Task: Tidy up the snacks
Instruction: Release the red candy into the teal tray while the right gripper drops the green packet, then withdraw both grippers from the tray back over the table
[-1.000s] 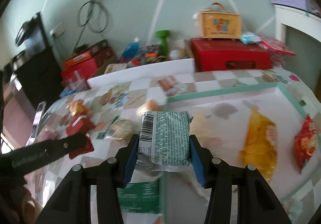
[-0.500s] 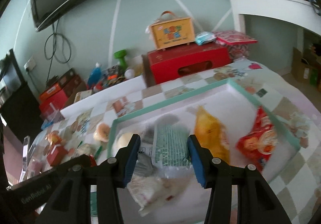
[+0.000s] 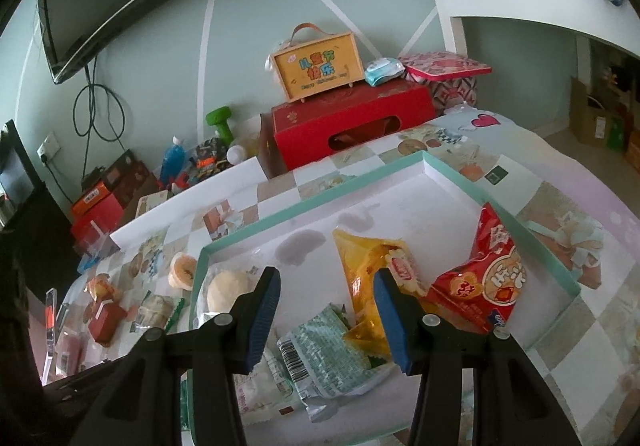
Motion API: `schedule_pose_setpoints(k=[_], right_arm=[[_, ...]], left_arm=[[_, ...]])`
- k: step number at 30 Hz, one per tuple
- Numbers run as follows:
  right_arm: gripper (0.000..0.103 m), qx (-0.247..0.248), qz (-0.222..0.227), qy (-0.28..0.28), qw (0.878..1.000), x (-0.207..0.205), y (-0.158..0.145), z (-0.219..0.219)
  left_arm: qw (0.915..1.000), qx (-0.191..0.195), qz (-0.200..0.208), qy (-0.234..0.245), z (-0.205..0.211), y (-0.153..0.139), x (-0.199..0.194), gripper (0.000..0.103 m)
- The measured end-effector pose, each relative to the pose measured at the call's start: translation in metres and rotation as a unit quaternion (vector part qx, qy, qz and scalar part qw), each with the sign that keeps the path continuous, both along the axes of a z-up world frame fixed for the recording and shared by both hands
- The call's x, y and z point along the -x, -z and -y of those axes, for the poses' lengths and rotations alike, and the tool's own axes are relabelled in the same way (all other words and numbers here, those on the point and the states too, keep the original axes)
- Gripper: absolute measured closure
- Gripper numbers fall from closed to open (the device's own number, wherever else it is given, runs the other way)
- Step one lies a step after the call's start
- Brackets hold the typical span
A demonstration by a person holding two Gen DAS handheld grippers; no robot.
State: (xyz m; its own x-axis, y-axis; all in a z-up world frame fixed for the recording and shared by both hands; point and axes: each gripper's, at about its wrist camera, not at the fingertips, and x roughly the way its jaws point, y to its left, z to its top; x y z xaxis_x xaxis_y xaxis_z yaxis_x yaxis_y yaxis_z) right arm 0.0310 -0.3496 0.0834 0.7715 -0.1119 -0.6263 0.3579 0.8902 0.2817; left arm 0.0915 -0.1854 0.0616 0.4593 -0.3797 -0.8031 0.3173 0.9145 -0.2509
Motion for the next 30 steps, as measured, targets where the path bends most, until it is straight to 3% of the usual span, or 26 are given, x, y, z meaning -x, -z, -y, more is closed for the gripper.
schedule_pose_setpoints(k=[2,5,10,12,14,15,18,20,26,29,30], right_arm=[[0.051,-0.002,-0.004,-0.003,1.0,-0.001,0.002,-0.001],[0.051,-0.002,-0.007,-0.005,1.0,-0.002,0.003,-0.003],[0.051,-0.003,-0.017,-0.01,1.0,-0.005,0.006,-0.004],[0.05,-0.002,-0.021,-0.014,1.0,-0.007,0.007,-0.006],[0.043,0.005,-0.029,-0.018,0.999,-0.009,0.009,-0.009],[0.033,0.01,-0.031,-0.022,0.999,-0.011,0.009,-0.011],[0.018,0.032,-0.042,-0.029,0.998,-0.015,0.012,-0.02],[0.018,0.045,-0.053,-0.037,0.997,-0.018,0.014,-0.026],[0.016,0.066,-0.085,-0.054,0.993,-0.026,0.023,-0.036],[0.0,0.066,-0.086,-0.056,0.993,-0.026,0.023,-0.037],[0.0,0.067,-0.084,-0.056,0.993,-0.026,0.023,-0.037]], left_arm=[[1.0,0.003,-0.005,-0.003,-0.001,0.0,0.0,0.075],[1.0,0.001,-0.001,-0.006,-0.003,-0.002,0.0,0.056],[0.9997,0.004,0.0,-0.022,-0.012,-0.004,-0.003,0.051],[0.9992,0.001,-0.001,-0.039,-0.019,-0.002,-0.006,0.031],[0.9974,-0.014,0.003,-0.071,-0.03,-0.001,-0.01,0.019],[0.9957,-0.024,0.009,-0.089,-0.036,0.0,-0.011,0.016],[0.9874,-0.07,0.03,-0.139,-0.051,0.001,-0.015,0.009],[0.9826,-0.09,0.032,-0.159,-0.061,0.004,-0.018,0.009],[0.9777,-0.093,0.022,-0.187,-0.078,0.013,-0.021,0.0],[0.9776,-0.096,0.025,-0.186,-0.079,0.015,-0.024,0.0],[0.9777,-0.098,0.025,-0.184,-0.078,0.016,-0.024,0.0]])
